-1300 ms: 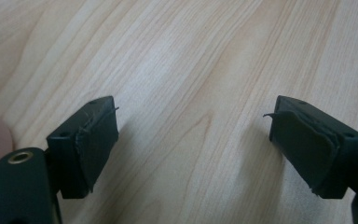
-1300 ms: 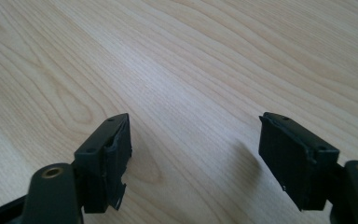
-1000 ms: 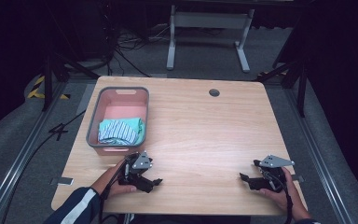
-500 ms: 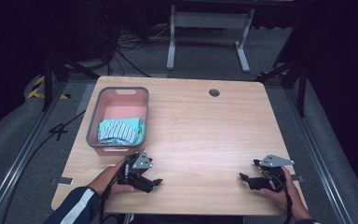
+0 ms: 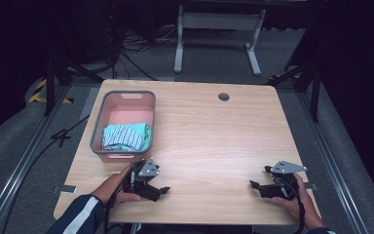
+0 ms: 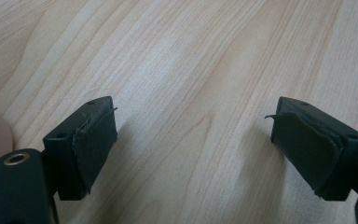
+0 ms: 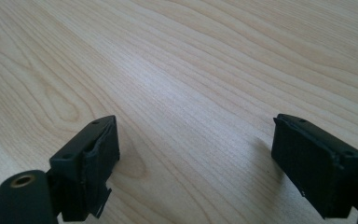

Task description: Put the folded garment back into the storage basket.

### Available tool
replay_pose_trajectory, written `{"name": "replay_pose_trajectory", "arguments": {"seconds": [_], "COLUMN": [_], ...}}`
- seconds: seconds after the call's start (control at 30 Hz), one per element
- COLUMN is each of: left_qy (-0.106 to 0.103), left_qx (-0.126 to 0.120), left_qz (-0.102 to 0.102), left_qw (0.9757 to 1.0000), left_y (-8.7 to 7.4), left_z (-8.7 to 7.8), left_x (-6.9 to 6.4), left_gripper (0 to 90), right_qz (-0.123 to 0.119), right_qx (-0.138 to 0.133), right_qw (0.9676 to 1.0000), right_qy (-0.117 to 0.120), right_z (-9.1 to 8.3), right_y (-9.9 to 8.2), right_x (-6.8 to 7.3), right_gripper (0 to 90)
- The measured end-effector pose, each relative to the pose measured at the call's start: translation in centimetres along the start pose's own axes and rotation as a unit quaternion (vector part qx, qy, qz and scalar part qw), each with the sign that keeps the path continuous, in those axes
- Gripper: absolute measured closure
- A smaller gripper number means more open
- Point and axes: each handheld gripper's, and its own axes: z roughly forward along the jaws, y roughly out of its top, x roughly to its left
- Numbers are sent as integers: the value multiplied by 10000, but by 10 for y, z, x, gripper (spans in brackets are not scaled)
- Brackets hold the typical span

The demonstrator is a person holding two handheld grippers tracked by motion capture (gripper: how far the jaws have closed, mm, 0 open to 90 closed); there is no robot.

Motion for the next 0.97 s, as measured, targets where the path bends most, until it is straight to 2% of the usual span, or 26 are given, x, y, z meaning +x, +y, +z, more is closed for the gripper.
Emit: {"name": "replay_pose_trajectory", "arguments": {"seconds": [0.97], "left_qy": [9], "left_qx": [-23], "left_qz": [-30], "left_qw": [10000], "left_y": [0], "left_z": [1], "left_x": [-1], "left_gripper": [141], "right_qz": [-9], "right_qx": [-4], "right_qw": [10000], "right_qy": [8], "right_z": [0], "right_y": [0], "right_x": [0], "right_gripper": [155]}}
